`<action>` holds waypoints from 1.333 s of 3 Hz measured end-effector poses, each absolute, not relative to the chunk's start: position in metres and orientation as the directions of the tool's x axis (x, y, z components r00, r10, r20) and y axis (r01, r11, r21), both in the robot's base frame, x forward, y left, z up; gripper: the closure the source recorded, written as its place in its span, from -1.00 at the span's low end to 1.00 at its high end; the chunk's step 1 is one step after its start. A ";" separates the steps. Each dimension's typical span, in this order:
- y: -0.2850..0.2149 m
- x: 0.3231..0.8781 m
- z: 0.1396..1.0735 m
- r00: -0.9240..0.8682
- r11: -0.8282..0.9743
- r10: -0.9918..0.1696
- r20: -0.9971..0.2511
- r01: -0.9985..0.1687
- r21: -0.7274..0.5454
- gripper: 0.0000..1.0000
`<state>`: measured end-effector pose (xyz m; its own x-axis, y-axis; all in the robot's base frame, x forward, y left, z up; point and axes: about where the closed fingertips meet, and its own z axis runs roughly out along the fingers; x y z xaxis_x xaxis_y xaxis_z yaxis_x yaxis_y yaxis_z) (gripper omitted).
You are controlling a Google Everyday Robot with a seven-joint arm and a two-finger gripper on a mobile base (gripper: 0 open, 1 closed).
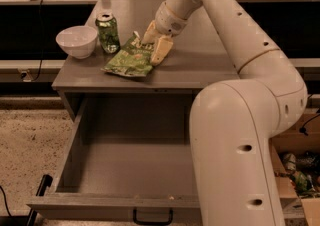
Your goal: Place green jalapeno chip bag into top drawer
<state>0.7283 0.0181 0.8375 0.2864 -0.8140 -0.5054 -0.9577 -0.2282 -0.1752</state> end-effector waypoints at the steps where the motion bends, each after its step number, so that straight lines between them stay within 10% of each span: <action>1: 0.015 0.727 0.842 0.287 -0.227 -0.822 -0.491 -0.957 -0.180 0.24; 3: -0.020 0.696 0.889 0.266 -0.167 -0.832 -0.486 -0.957 -0.238 1.00; 4: -0.033 0.658 0.924 0.279 -0.143 -0.818 -0.503 -0.946 -0.292 1.00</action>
Offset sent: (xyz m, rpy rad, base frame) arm -0.0396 -0.0442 0.0398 -0.0788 -0.0362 -0.0392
